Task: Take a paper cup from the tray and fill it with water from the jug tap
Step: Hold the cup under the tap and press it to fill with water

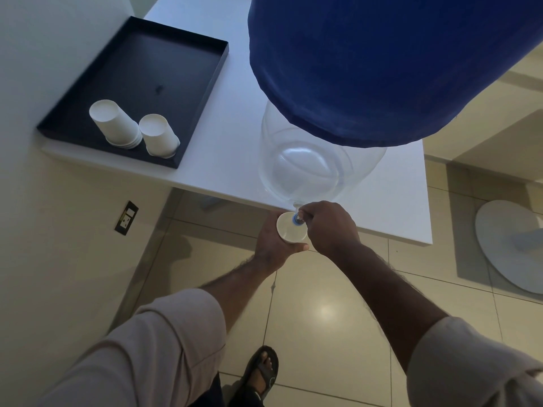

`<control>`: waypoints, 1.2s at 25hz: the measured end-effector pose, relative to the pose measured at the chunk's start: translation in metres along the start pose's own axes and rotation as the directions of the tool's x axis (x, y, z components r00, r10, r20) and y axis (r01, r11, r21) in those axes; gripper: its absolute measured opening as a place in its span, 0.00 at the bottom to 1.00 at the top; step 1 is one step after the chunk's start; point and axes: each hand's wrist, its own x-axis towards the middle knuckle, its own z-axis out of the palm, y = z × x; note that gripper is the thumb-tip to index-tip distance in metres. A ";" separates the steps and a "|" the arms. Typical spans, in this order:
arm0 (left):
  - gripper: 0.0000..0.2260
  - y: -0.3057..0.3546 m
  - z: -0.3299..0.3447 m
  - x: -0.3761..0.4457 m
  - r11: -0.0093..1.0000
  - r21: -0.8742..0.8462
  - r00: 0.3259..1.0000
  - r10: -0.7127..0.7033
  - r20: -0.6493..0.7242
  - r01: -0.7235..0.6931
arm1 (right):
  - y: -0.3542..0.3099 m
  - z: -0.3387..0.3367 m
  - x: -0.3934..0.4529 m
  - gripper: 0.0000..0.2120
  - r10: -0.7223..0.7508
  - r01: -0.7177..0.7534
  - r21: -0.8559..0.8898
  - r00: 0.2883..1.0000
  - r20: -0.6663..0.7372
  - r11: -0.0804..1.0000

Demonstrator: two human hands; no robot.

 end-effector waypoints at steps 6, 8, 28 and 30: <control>0.37 0.000 0.000 -0.001 1.000 0.015 1.000 0.013 0.005 -0.013 | -0.002 0.000 -0.002 0.10 -0.002 0.002 0.002 1.000 -0.017 1.000; 0.37 0.000 0.000 -0.002 1.000 0.014 1.000 0.013 0.006 -0.013 | -0.001 0.000 -0.001 0.10 -0.004 0.004 0.007 1.000 -0.014 1.000; 0.35 0.010 -0.002 -0.004 0.998 -0.061 1.000 -0.011 0.020 0.012 | 0.013 0.017 -0.015 0.05 -0.260 0.239 -0.135 0.951 -0.167 0.962; 0.33 0.014 -0.001 -0.003 0.996 -0.082 0.999 -0.033 0.033 0.035 | 0.020 0.027 -0.021 0.10 -0.302 0.260 -0.233 0.939 -0.165 0.937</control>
